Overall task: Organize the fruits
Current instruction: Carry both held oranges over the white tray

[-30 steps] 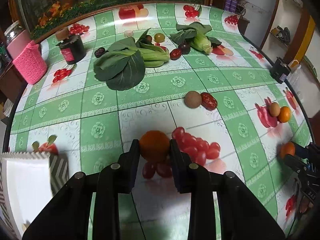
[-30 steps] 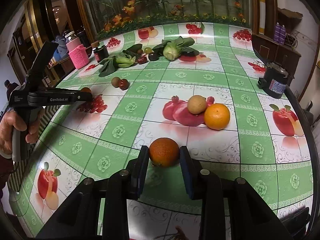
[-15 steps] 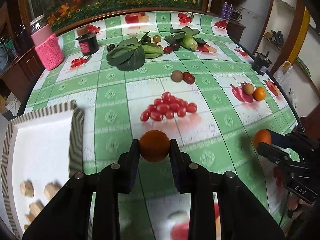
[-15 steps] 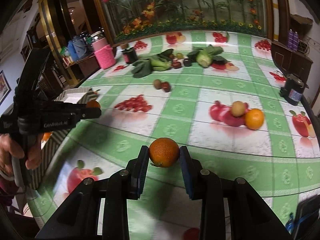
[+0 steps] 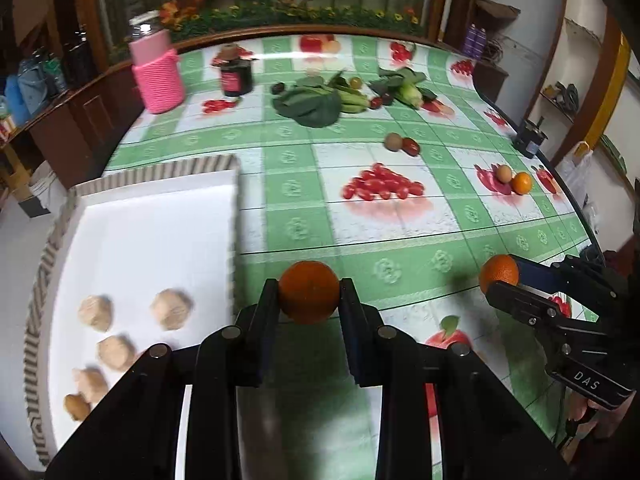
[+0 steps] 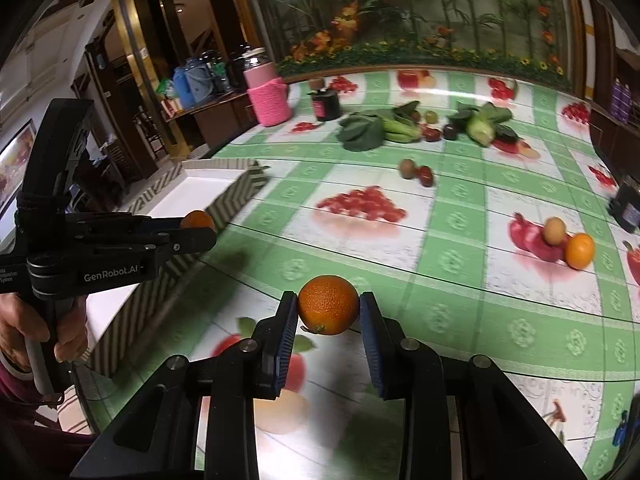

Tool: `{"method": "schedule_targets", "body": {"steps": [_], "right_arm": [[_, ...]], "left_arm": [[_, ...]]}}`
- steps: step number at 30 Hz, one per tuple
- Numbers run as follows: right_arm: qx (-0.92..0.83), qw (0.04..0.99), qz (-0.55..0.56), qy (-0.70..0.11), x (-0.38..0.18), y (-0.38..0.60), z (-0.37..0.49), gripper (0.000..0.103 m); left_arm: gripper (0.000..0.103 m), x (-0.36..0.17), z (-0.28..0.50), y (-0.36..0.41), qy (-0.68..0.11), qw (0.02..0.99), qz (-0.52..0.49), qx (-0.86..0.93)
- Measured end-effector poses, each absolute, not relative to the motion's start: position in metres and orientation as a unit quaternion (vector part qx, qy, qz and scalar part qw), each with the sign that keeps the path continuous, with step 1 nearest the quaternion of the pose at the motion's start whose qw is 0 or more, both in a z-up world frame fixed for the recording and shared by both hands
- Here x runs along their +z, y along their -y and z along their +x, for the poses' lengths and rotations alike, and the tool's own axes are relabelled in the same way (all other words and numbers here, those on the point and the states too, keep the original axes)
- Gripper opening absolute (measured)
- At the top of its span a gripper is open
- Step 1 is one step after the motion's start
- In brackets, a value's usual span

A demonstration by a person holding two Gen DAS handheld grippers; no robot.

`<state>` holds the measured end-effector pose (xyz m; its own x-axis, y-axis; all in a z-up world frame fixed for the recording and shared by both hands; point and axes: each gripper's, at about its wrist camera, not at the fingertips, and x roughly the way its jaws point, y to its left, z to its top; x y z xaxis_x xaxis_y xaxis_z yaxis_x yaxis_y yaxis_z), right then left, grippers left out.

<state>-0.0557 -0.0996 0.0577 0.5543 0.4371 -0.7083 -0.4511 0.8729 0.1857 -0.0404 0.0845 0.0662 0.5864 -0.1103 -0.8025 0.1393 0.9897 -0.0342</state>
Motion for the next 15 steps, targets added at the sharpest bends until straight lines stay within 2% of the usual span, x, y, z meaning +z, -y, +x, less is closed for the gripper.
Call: {"method": "schedule_targets", "body": {"steps": [15], "right_arm": [[0.322,0.864,-0.035,-0.385,0.074,0.02,-0.067,0.032]], "left_arm": [[0.027,0.078,-0.08,-0.184,-0.44,0.898,-0.02,0.015]]}}
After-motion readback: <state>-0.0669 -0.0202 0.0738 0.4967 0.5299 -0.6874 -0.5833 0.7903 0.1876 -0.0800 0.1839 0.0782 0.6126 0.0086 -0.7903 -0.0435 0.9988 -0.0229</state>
